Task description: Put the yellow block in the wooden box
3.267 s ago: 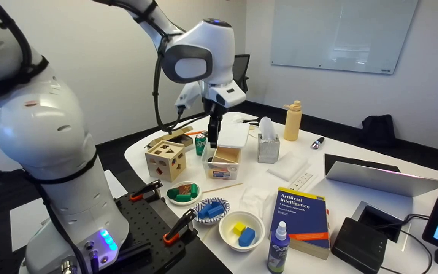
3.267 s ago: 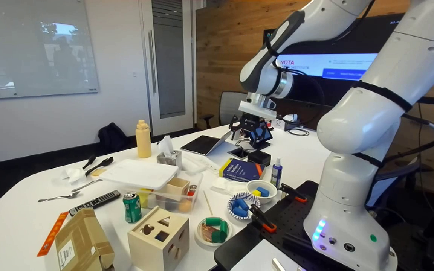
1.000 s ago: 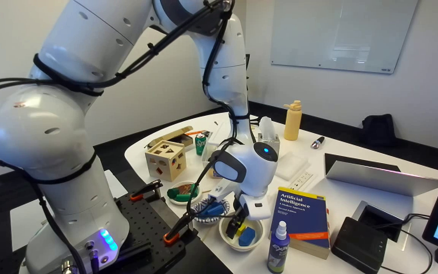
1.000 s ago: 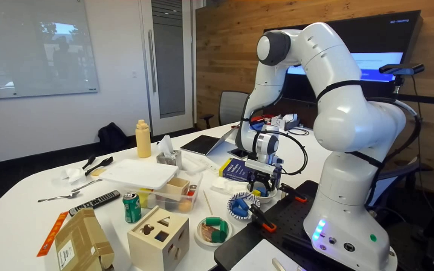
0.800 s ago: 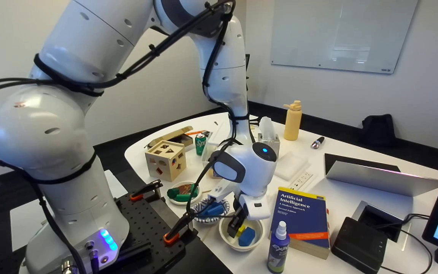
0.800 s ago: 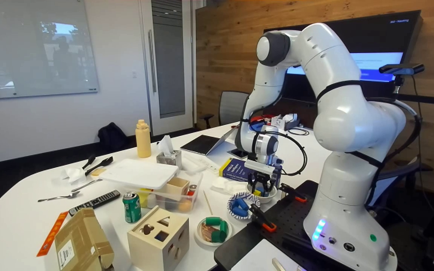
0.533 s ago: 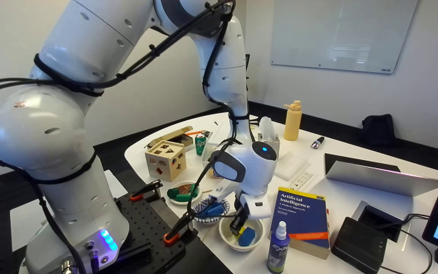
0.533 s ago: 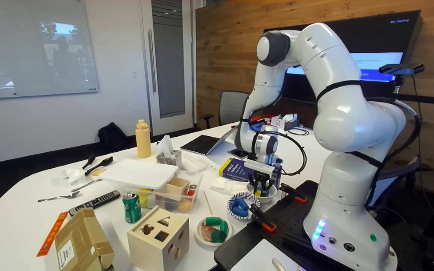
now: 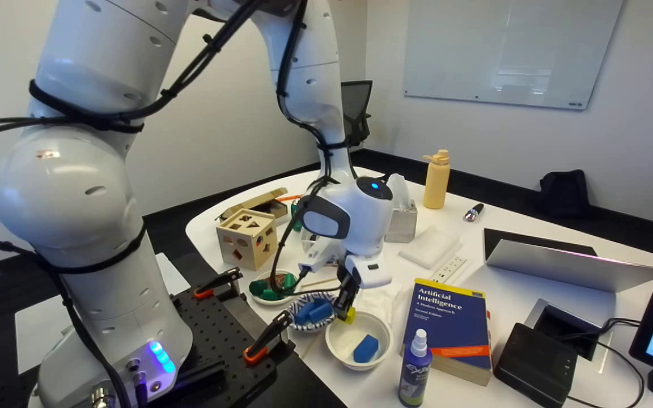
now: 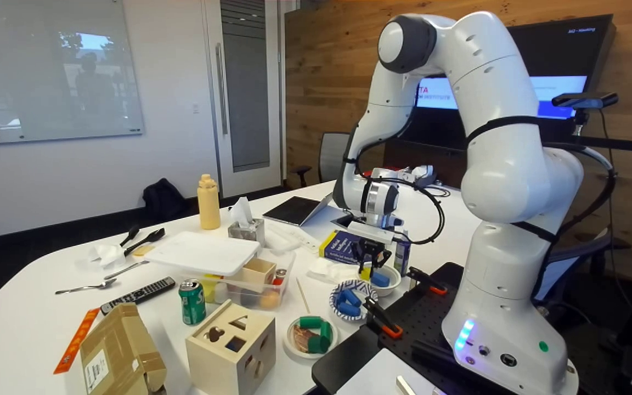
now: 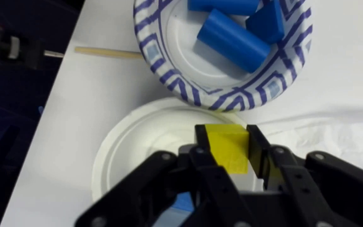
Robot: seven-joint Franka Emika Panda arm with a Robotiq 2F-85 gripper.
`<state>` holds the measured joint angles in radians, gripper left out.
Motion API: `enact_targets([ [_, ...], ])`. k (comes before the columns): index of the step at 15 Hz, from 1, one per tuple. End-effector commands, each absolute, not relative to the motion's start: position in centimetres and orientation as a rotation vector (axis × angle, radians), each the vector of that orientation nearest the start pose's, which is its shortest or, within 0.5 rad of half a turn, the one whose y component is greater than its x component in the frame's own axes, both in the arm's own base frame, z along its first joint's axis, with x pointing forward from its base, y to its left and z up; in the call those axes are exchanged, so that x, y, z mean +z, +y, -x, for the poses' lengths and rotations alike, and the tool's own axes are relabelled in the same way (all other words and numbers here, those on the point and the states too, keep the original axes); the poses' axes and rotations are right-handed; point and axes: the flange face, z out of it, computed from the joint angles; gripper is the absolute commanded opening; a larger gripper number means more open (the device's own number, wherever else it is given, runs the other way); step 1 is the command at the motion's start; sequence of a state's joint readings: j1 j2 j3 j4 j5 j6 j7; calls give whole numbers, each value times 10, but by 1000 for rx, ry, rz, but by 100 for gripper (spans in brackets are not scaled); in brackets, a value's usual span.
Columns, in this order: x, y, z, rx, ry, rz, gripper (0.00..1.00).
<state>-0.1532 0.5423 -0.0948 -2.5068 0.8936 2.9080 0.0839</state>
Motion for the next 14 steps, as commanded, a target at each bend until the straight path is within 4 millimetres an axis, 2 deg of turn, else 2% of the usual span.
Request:
enact_targets([
  [1, 123, -109, -355, 83, 1577, 2633, 9],
  [5, 157, -46, -346, 62, 1248, 2818, 9],
  [6, 162, -25, -345, 55, 1151, 2859, 9],
  [8, 167, 20, -369, 32, 954, 2931, 9],
  [11, 187, 88, -374, -26, 651, 3010, 9],
  [12, 196, 107, -355, -40, 541, 3031, 9],
  [14, 211, 156, -358, -48, 329, 3074, 9],
])
